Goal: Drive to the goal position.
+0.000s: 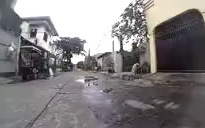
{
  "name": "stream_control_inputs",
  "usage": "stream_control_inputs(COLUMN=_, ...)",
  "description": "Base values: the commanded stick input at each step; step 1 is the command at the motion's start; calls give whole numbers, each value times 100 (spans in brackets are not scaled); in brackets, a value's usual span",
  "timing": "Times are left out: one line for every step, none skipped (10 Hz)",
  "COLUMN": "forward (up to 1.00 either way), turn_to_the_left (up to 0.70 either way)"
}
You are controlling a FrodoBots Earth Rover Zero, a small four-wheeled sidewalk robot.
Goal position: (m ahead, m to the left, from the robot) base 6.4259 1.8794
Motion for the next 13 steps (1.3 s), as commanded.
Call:
stream_control_inputs(forward=100, turn_to_the_left=38)
stream_control_inputs(forward=100, turn_to_the_left=32)
stream_control_inputs(forward=100, turn_to_the_left=22)
stream_control_inputs(forward=100, turn_to_the_left=2)
stream_control_inputs(forward=100, turn_to_the_left=0)
stream_control_inputs(forward=100, turn_to_the_left=0)
stream_control_inputs(forward=100, turn_to_the_left=0)
stream_control_inputs(forward=100, turn_to_the_left=0)
stream_control_inputs(forward=100, turn_to_the_left=0)
stream_control_inputs(forward=100, turn_to_the_left=-1)
stream_control_inputs(forward=100, turn_to_the_left=-3)
stream_control_inputs(forward=100, turn_to_the_left=-4)
stream_control_inputs(forward=100, turn_to_the_left=-3)
